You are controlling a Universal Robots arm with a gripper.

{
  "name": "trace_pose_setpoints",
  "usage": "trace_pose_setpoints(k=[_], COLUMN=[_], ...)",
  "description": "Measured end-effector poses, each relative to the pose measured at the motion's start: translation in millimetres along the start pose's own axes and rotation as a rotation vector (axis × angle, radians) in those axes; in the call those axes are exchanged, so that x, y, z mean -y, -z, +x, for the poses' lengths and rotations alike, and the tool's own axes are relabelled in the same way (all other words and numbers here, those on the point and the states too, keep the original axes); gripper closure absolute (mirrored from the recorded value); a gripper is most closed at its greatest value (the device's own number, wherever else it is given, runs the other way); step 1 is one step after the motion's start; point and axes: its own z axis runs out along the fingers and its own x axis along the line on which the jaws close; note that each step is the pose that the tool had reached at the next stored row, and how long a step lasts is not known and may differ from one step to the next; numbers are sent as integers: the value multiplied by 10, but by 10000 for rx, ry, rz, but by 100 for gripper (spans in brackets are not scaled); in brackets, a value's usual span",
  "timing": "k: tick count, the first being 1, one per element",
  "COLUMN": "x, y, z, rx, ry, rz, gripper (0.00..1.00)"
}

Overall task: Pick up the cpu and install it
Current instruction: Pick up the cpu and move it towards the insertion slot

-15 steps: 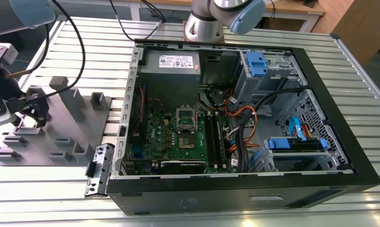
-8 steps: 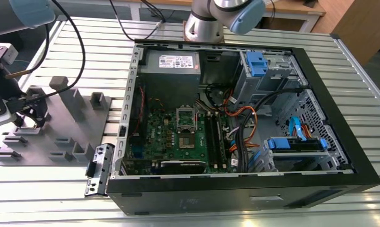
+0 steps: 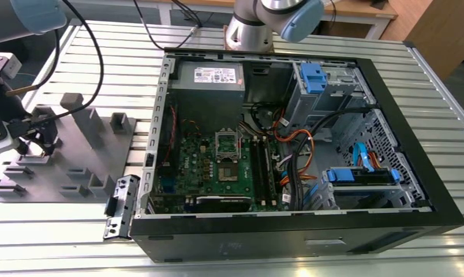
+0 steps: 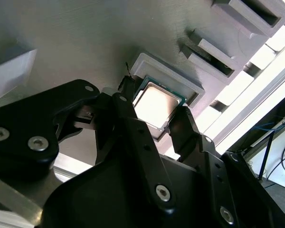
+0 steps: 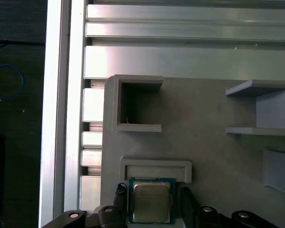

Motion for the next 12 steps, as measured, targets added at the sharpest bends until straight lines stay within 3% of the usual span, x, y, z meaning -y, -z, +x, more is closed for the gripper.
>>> trace_pose_setpoints(k=[12], x=[0], y=[-5], z=[4], rx=[0], ry=[1], rz=[0], gripper=[44])
